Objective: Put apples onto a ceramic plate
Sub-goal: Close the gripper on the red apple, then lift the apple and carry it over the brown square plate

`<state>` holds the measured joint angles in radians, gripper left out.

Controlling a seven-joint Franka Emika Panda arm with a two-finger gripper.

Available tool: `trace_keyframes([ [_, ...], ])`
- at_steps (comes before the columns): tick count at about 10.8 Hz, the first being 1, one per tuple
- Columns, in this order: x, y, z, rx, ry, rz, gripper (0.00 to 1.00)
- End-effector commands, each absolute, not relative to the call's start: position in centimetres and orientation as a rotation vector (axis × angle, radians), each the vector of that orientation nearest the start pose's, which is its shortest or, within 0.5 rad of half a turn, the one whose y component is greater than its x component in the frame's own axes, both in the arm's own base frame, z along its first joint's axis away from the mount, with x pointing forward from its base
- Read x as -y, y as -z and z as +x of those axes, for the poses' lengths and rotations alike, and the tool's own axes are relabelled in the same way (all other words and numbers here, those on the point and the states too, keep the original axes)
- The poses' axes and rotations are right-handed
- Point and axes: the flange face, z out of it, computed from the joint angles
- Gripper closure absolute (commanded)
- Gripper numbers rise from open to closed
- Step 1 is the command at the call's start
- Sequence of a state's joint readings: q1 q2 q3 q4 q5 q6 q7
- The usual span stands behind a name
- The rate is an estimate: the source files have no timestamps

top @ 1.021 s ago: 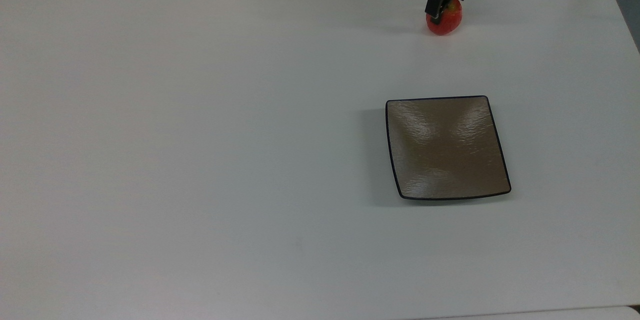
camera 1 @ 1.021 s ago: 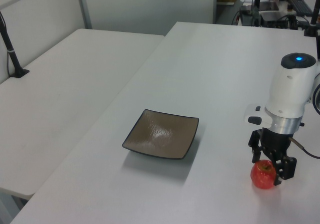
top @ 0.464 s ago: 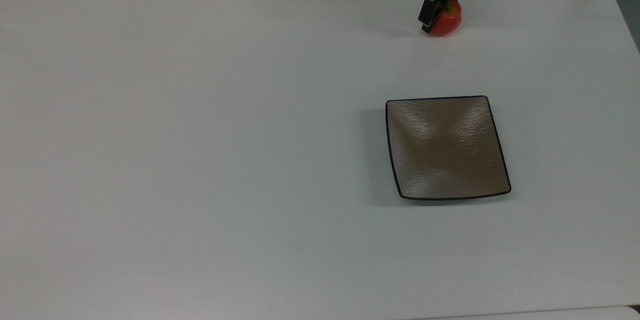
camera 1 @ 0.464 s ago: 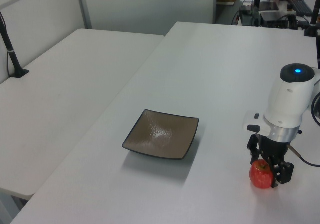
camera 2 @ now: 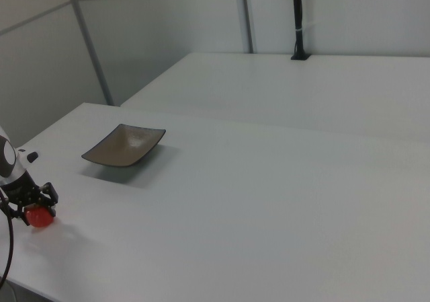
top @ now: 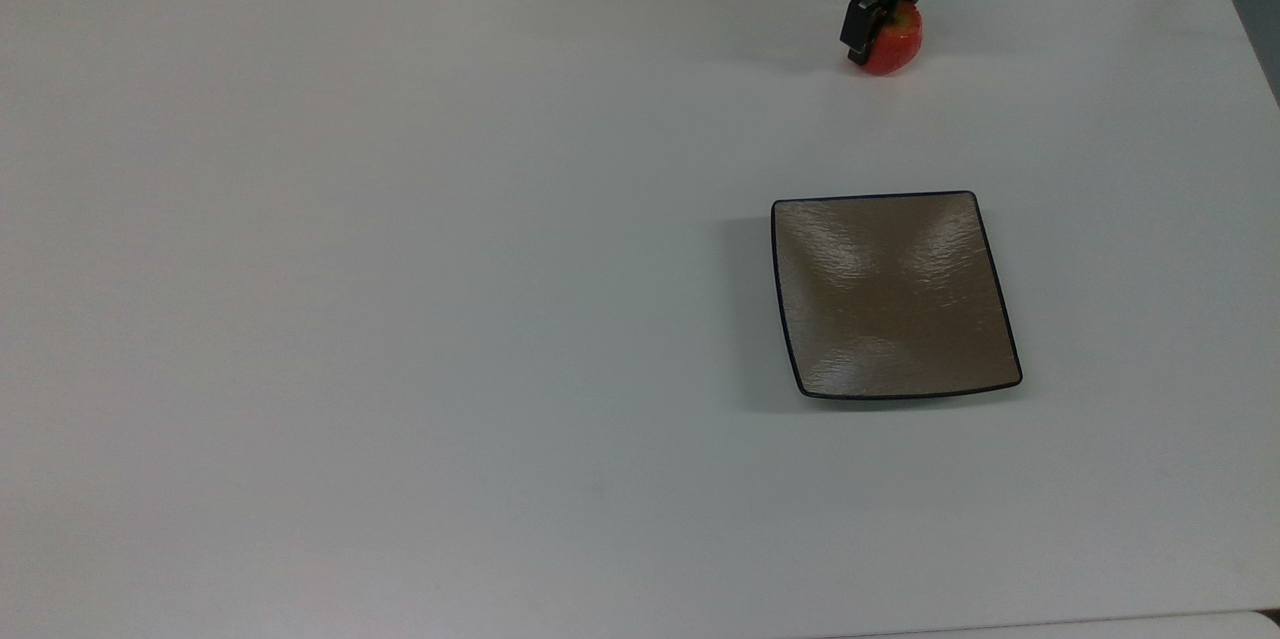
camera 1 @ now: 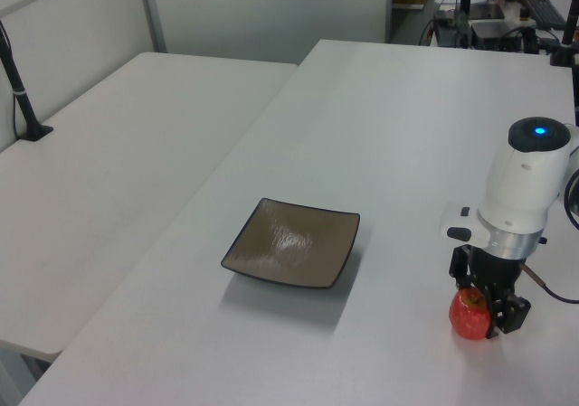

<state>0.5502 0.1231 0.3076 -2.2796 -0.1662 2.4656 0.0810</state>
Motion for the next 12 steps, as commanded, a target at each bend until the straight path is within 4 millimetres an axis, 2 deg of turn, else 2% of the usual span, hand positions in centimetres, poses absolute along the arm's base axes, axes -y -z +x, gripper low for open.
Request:
trace_keyframes([
  [1, -39.4, -34.9, 37.5, 1.237, 0.185, -2.940, 0.85],
  [3, -38.5, -39.5, 39.7, 1.142, 0.171, -2.989, 0.85],
  [5, -36.4, -44.3, 42.3, 0.985, 0.106, -3.021, 0.84],
  [6, -34.5, -48.0, 44.4, 0.892, 0.083, -3.058, 0.84],
  [8, -30.8, -52.9, 47.6, 0.738, 0.058, -3.095, 0.84],
  [9, -28.7, -54.6, 49.0, 0.663, 0.040, -3.102, 0.84],
  [12, -24.0, -55.2, 52.9, 0.541, 0.051, -3.121, 0.84],
])
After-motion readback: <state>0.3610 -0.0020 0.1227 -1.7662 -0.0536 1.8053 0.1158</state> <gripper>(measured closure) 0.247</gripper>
